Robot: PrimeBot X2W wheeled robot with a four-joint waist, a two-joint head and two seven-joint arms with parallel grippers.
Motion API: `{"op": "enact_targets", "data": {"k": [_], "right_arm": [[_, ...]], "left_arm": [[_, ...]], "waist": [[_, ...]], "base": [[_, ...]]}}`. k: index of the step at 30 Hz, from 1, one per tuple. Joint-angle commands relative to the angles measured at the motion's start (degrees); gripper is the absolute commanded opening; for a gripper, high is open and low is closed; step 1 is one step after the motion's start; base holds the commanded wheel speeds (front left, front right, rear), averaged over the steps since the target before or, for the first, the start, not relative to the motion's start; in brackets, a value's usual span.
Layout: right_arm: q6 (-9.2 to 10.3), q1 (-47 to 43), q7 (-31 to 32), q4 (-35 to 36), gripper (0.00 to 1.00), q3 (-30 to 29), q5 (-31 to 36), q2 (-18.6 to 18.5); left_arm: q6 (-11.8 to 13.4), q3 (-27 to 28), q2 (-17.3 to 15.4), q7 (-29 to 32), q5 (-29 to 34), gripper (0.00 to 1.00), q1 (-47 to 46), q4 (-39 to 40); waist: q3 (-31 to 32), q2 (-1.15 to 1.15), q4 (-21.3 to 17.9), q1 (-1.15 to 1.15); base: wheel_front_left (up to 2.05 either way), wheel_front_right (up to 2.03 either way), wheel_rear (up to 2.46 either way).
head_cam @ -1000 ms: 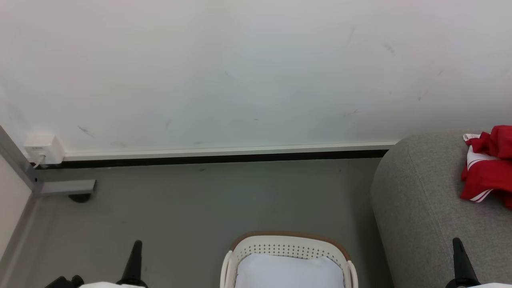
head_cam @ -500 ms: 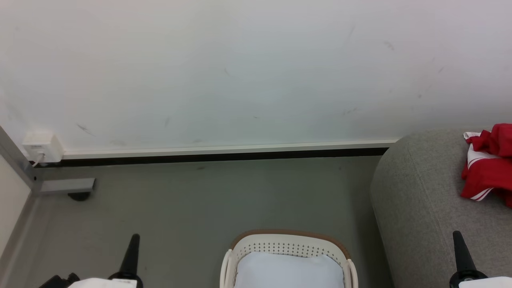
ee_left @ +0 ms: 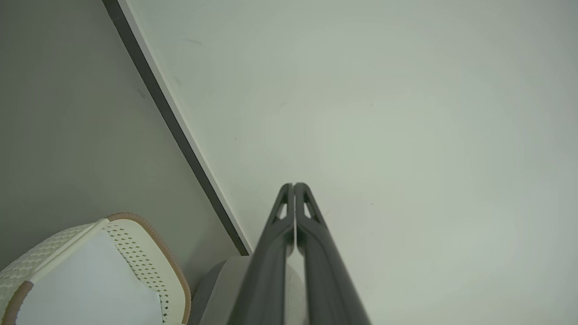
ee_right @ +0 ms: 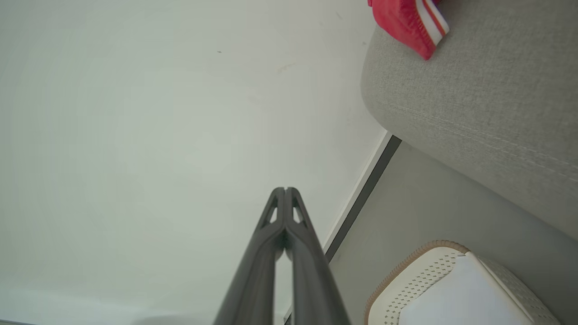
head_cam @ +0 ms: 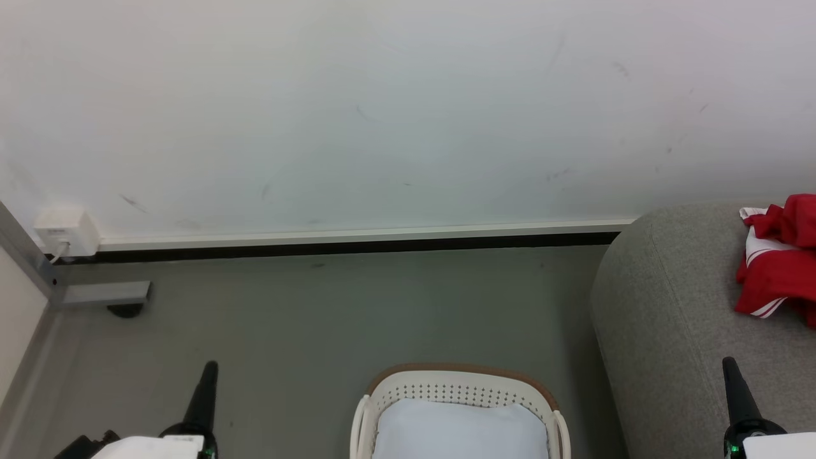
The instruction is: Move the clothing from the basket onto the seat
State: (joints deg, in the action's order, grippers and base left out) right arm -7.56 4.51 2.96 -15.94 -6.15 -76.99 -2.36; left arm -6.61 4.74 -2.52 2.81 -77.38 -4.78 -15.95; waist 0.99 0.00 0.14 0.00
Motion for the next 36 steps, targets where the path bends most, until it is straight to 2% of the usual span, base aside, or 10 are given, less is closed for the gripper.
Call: {"op": "enact_targets", "data": {"k": [1, 36], "right_arm": [[0.10, 1.0, 0.2, 0.6, 0.00, -0.2, -1.4, -0.6], [0.14, 2.4, 3.9, 1.7, 0.00, -0.6, -15.4, -0.7]], "left_arm": [[-0.4, 0.3, -0.5, 0.4, -1.9, 0.00, -0.9, 0.6], [-1.1, 2.1, -0.5, 4.1, -15.3, 0.00, -2.1, 1.6]], "waist": [[0.0, 0.00, 0.0, 0.00], [-1.0, 0.00, -0.1, 0.00]], "base": [[0.00, 0.00, 0.00], [0.00, 0.00, 0.00]]}}
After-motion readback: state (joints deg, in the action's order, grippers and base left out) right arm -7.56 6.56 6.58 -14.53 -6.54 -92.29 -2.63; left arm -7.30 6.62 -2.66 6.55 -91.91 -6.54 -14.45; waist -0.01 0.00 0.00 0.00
